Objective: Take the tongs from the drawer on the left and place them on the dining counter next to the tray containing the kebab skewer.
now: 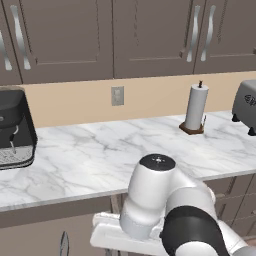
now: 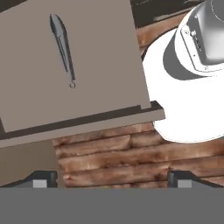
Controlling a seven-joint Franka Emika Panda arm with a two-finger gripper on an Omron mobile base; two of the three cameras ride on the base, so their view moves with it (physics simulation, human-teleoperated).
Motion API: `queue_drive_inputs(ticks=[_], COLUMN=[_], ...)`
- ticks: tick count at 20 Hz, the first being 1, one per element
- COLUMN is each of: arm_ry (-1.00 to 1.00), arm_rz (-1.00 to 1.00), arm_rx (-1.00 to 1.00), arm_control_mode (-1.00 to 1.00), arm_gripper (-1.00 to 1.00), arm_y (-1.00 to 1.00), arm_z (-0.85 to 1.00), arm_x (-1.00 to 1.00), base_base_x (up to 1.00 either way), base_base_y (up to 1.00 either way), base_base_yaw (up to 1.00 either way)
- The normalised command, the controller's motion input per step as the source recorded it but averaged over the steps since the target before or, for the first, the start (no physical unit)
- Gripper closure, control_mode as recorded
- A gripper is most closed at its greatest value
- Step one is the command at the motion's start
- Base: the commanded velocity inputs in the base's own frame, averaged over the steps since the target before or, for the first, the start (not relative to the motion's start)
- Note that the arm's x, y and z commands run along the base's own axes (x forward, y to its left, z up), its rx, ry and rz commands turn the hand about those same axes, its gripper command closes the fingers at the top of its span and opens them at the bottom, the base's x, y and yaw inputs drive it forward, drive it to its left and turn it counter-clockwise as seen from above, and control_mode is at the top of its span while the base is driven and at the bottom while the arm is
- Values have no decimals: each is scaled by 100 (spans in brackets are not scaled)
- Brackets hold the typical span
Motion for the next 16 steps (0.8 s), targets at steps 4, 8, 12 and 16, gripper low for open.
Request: queue_drive_inputs(ticks=[4,8,12,16], arm_ry=[-1,-4,-4,0], arm_rz=[1,5,16,19], arm_rx=[-37,-8,0,0], arm_control_mode=[-100,-100,-100,-100], arm_gripper=[-100,-100,-100,-100], arm_y=[-67,-59,-37,-38], arm_z=[21,7,-9,-14], arm_x=[19,44,60,54], base_base_x=[0,0,0,0], base_base_y=[0,0,0,0], base_base_yaw=[0,0,0,0])
